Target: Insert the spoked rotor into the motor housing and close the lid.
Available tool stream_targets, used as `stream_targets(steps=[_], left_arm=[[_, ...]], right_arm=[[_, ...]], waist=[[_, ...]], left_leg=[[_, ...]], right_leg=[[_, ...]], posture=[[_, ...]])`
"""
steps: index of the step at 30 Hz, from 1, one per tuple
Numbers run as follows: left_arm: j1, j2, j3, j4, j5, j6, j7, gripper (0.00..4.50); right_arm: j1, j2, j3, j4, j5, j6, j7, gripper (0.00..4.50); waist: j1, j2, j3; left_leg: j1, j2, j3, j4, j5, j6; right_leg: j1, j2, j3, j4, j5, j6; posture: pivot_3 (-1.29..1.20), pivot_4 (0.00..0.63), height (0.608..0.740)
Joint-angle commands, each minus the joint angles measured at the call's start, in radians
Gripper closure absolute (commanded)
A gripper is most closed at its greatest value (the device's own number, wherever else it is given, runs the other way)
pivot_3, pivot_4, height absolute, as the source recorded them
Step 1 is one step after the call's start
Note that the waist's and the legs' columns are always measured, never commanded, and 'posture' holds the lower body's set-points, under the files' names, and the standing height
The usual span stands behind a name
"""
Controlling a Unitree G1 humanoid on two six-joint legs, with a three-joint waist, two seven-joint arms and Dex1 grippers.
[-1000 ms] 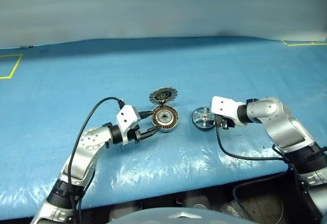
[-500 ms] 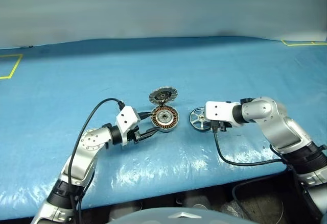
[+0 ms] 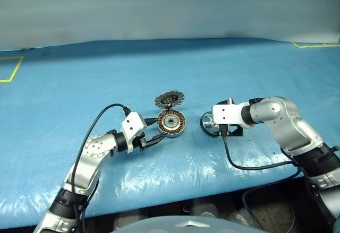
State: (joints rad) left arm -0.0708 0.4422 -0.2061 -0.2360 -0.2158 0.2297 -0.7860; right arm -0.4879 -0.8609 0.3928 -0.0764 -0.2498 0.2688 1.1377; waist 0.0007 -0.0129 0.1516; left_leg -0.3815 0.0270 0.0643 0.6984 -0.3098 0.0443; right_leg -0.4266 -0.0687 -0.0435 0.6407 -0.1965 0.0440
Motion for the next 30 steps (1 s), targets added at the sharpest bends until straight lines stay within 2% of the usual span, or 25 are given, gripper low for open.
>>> stream_targets(steps=[1,14,24,27,29,30], left_arm=[[-0.011,-0.005,0.004,-0.007,-0.001,-0.021,0.003,1.57],[0.016,-0.001,0.006,-0.013,0.005,-0.026,0.013,1.57],[0.003,-0.006,-0.002,-0.005,0.008,-0.024,0.007,1.57],[0.002,-0.006,-0.005,-0.004,0.011,-0.024,0.006,1.57],[0.001,-0.005,-0.006,-0.004,0.014,-0.024,0.004,1.57],[0.000,-0.005,-0.006,-0.003,0.017,-0.023,0.005,1.57]], right_arm=[[-0.023,0.006,0.005,-0.005,-0.001,-0.012,0.030,0.03],[0.005,-0.011,-0.073,-0.081,0.008,0.010,-0.016,0.03],[0.049,-0.023,-0.081,-0.111,0.022,0.064,-0.002,0.03],[0.058,-0.022,-0.085,-0.117,0.033,0.081,-0.003,0.64],[0.061,-0.022,-0.090,-0.118,0.031,0.083,-0.016,1.24],[0.064,-0.020,-0.095,-0.120,0.043,0.088,-0.012,1.24]], waist=[[0.000,0.000,0.000],[0.002,0.000,0.000],[0.003,0.000,0.000],[0.002,0.000,0.000],[0.002,0.000,0.000],[0.002,0.000,0.000]], left_leg=[[0.000,0.000,0.000,0.000,0.000,0.000],[0.000,0.000,0.000,0.000,0.000,0.000],[0.000,0.000,0.000,0.000,0.000,0.000],[0.000,0.000,0.000,0.000,0.000,0.001],[0.000,0.000,0.000,0.000,0.000,0.000],[0.000,0.000,0.000,0.000,0.000,0.000]], right_leg=[[0.000,0.000,0.000,0.000,0.000,0.000],[0.000,0.000,0.000,0.000,0.000,0.000],[0.000,0.000,0.000,0.000,0.000,0.000],[0.000,0.000,0.000,0.000,0.000,0.000],[0.000,0.000,0.000,0.000,0.000,0.000],[0.000,0.000,0.000,0.000,0.000,0.000]], posture=[[0.00,0.150,0.740],[0.00,0.150,0.740],[0.00,0.150,0.740],[0.00,0.150,0.740],[0.00,0.150,0.740],[0.00,0.150,0.740]])
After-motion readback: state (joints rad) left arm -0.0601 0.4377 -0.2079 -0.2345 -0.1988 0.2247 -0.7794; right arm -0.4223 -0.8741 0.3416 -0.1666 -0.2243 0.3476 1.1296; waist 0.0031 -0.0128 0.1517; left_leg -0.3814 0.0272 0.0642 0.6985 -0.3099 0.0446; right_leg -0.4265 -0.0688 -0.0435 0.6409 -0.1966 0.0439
